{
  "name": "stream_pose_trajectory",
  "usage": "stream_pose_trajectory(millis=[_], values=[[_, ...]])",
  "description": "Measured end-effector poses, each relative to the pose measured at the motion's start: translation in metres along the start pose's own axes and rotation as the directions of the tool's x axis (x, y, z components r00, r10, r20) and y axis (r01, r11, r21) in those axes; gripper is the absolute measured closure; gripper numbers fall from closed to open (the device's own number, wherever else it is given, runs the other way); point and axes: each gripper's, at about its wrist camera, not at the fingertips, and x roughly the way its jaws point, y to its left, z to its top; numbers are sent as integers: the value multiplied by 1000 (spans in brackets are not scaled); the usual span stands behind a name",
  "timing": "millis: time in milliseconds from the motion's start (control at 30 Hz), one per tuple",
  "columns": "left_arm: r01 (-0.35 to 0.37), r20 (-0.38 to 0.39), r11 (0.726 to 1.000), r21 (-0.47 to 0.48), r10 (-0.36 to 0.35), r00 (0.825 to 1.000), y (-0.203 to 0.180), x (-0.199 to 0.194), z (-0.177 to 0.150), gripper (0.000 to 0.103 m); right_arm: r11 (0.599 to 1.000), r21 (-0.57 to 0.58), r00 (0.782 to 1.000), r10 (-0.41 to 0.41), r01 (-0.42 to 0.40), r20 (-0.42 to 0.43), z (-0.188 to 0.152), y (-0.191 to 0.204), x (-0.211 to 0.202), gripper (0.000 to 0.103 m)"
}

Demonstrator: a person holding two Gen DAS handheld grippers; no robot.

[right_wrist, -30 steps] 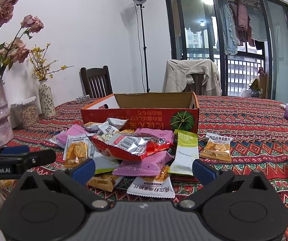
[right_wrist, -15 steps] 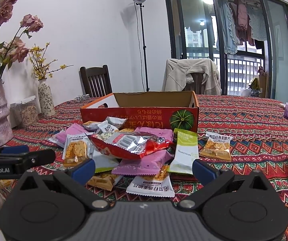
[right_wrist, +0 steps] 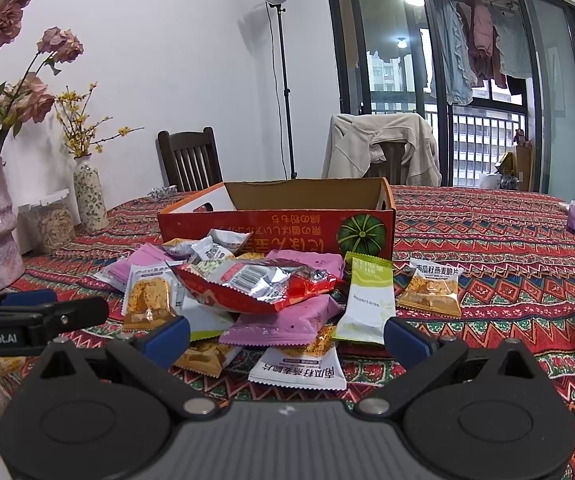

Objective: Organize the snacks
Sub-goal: 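Lower the right tool onto the pumpkin-seed crisp packet and close it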

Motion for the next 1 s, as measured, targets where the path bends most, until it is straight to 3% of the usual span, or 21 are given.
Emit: stream_pose_trajectory(millis=[133,200,300,433,700,833,1000], values=[[-1,-4,1000,-2,1,1000,0,1,-1,0,1000,4,1000,-2,2,-5,-1,-2,2,3],[1,-7,1000,-3,-1,1000,1,2,-2,0,1000,4,1000,-6,6,-12,-1,-3,3,15],[5,-13,1000,-6,-5,1000,1,3,-1,0,1000,-1,1000,-8,8,-29,-1,-3,7,20],[7,-20,1000,-7,-7,1000,2,5,-1,0,1000,1,997,-12,12,-78,-3,-5,20,37],[4,-30,1000,-11,-4,1000,4,6,0,0,998,28,985,-44,49,-165,0,-7,58,38],[1,-36,1000,-17,-1,999,5,7,0,0,998,-37,980,-60,54,-188,-4,6,71,37],[-3,-43,1000,-21,2,999,7,8,0,0,996,-71,983,-71,60,-168,-7,11,68,49]])
